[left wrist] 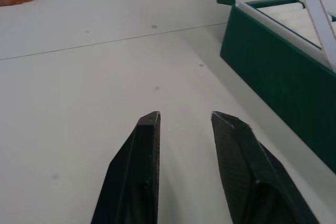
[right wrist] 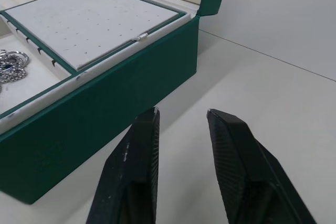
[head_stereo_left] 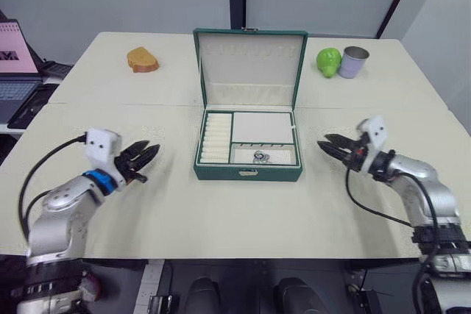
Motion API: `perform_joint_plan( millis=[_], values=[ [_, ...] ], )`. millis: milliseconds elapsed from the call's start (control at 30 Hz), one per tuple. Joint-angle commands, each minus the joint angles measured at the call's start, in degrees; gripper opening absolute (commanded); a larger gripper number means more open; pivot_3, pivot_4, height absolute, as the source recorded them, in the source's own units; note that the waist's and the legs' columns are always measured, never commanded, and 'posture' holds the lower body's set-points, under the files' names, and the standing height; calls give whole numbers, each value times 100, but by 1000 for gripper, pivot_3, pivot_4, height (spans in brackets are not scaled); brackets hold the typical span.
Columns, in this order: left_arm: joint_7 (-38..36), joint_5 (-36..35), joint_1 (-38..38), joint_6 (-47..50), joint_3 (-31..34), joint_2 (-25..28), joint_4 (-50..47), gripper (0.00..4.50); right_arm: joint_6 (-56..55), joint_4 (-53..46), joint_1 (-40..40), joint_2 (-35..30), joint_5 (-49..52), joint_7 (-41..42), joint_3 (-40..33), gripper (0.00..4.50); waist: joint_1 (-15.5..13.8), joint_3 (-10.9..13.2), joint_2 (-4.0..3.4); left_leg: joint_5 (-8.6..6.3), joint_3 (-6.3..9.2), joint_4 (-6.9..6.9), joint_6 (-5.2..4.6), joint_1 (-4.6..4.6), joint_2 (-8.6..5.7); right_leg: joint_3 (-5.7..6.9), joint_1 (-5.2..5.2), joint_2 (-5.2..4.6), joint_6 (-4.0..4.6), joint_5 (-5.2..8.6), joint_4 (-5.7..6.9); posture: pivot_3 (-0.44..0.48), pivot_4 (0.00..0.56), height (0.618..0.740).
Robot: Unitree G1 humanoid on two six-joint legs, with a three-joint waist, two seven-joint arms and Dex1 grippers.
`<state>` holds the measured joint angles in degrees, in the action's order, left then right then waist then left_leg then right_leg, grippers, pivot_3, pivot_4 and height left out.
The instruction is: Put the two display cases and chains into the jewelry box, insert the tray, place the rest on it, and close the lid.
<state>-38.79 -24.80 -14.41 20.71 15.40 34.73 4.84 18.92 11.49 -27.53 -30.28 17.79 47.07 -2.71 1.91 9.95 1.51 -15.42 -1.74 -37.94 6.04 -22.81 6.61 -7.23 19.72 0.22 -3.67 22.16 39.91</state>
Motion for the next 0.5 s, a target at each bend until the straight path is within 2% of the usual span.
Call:
perform_joint_plan(
  millis=[33,100,267,500],
  values=[
    [-60,145,-316,-189,-236,-124,107,76,-260,193,-332,163,-168,-69,129,528,4,0,0,0,0,0,0,-2,0,0,2,0,0,0,0,0,150,740],
    [-78,245,-475,-249,-429,-262,201,0,-351,355,-476,279,-297,-117,244,49,11,0,0,0,-1,-1,0,-1,0,0,2,0,0,0,0,0,150,740],
    [-158,389,-703,-450,-715,-562,473,0,-442,455,-535,503,-407,-139,398,19,21,0,0,0,0,-5,0,-1,1,2,2,-1,0,0,2,0,150,740],
    [-414,298,-718,-327,-970,-781,340,0,-143,88,-388,695,-235,33,498,19,68,-1,-1,0,2,-3,0,0,4,3,3,3,0,0,6,0,150,740]
  ],
)
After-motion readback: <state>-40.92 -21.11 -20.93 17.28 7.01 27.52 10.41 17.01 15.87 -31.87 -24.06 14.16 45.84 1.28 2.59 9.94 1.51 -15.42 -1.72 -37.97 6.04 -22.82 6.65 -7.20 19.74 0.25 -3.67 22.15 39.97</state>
